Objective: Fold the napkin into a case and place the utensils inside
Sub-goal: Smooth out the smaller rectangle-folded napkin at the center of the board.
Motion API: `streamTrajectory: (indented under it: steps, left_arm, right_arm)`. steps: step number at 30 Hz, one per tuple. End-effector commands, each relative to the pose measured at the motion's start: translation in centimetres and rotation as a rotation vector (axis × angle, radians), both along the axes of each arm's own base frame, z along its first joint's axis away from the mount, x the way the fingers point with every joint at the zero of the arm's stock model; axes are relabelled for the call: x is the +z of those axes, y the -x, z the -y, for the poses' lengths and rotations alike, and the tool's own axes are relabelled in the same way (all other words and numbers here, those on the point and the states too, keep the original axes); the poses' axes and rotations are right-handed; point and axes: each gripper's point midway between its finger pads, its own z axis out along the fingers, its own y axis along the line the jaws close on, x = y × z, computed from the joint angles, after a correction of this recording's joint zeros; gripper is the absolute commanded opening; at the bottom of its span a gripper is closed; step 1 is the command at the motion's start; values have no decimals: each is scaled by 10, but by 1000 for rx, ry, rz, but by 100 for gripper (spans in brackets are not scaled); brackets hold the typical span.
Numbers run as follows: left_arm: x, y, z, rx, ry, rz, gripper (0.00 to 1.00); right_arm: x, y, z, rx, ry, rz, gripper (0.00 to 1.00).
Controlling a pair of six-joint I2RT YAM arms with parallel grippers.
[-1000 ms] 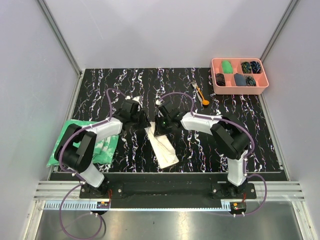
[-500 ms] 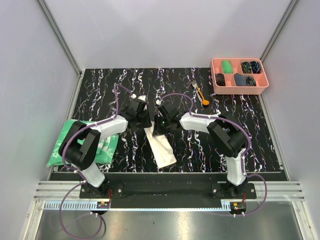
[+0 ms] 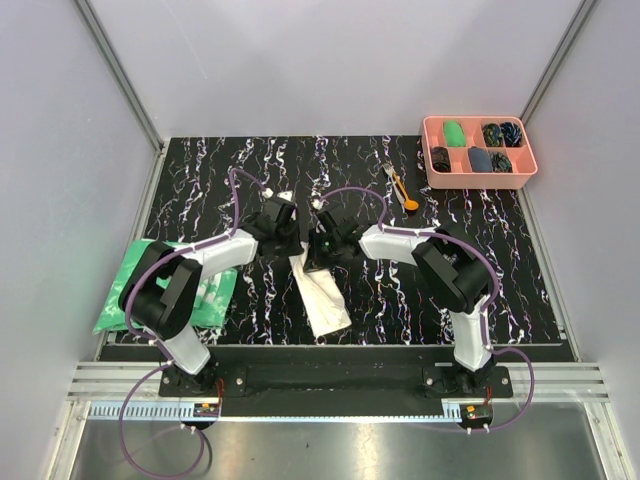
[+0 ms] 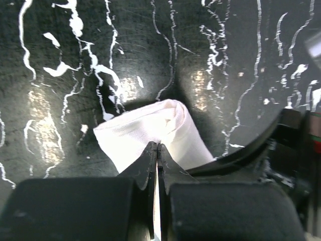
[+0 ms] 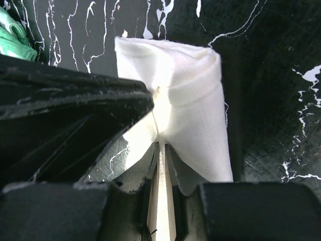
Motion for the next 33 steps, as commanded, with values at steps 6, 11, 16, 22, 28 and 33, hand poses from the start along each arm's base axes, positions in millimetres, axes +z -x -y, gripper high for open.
streamTrajectory:
  steps: [6, 11, 16, 22, 28, 33]
  left_arm:
    - [17, -3, 28, 98, 242, -30, 0]
    - [-15, -4, 24, 119, 190, -82, 0]
    - [-12, 0, 14, 101, 176, -45, 9]
    - [44, -2, -12, 127, 163, 115, 39]
    - [59, 17, -22, 122, 183, 145, 44]
    - [38, 51, -17, 66, 249, 64, 41]
  right_arm:
    - [10, -11, -11, 3, -49, 23, 18]
    - [11, -12, -8, -4, -45, 28, 18]
    - [11, -12, -5, -4, -44, 26, 18]
    - [16, -10, -3, 2, -50, 33, 18]
    - [24, -6, -1, 19, -59, 34, 18]
    - [39, 1, 8, 32, -39, 51, 36]
